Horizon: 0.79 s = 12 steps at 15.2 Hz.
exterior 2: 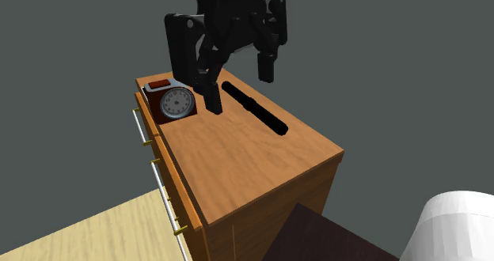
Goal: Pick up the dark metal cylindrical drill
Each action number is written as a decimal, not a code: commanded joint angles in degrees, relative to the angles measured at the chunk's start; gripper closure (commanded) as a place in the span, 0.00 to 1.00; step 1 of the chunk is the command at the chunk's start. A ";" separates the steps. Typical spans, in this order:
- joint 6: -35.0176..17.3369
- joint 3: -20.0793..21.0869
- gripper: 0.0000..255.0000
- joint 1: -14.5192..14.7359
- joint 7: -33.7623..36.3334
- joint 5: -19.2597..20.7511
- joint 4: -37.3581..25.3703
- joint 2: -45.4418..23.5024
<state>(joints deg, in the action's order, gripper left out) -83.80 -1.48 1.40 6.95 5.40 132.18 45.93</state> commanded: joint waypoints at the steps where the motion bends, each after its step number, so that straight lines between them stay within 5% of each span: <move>1: 0.00 0.00 0.00 0.00 0.00 0.00 0.00 0.00; 12: -15.40 -11.36 0.00 -3.21 -8.60 4.67 0.35 -13.70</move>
<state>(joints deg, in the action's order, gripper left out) -97.51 -11.73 -1.50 -0.77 9.72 132.24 33.46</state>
